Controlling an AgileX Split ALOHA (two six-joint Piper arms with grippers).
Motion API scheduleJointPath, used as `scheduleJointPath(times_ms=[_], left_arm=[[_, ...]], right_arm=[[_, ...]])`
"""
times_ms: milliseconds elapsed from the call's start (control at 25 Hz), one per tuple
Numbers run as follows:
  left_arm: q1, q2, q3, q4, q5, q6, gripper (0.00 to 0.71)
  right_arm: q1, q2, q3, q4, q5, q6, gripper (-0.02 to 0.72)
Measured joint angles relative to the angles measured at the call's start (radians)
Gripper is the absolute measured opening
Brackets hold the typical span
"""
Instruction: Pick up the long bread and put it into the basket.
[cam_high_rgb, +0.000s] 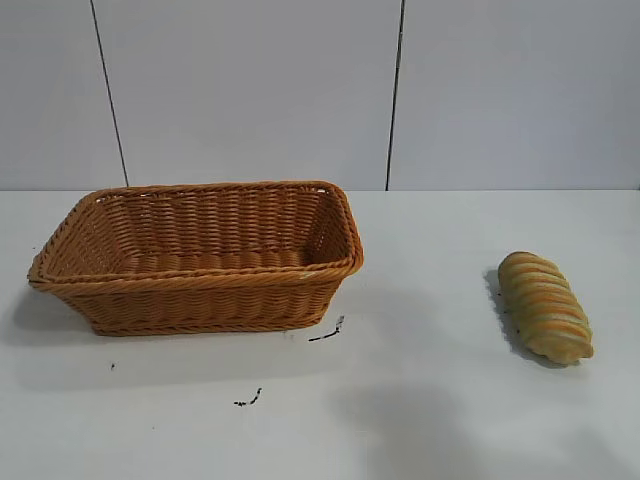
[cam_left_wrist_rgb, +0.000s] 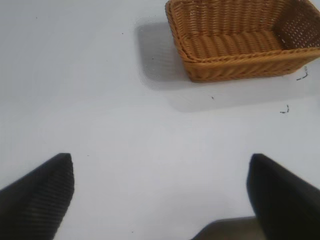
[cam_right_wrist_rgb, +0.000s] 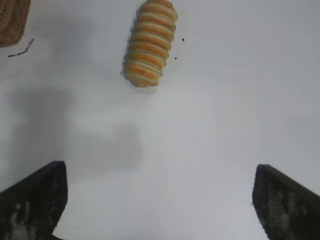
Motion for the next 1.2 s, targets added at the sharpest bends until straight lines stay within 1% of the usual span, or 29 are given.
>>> scheduleJointPath(times_ms=[200, 320, 440, 560, 920, 1200], left_arm=[[0.0, 0.0, 0.0, 0.0, 0.0, 0.0, 0.692], [0.0, 0.0, 0.0, 0.0, 0.0, 0.0, 0.692], [0.0, 0.0, 0.0, 0.0, 0.0, 0.0, 0.692], [0.0, 0.0, 0.0, 0.0, 0.0, 0.0, 0.692], [0.0, 0.0, 0.0, 0.0, 0.0, 0.0, 0.692], [0.0, 0.0, 0.0, 0.0, 0.0, 0.0, 0.692]], right_arm=[[0.0, 0.214, -0.136, 0.006, -0.003, 0.0, 0.689], [0.0, 0.31, -0.203, 0.042, -0.01, -0.018, 0.689], [0.0, 0.381, -0.24, 0.063, -0.053, -0.038, 0.689], [0.0, 0.458, -0.27, 0.065, -0.09, -0.048, 0.689], [0.0, 0.675, -0.404, 0.065, -0.132, -0.061, 0.689], [0.006, 0.814, -0.471, 0.068, -0.144, -0.071, 0.689]])
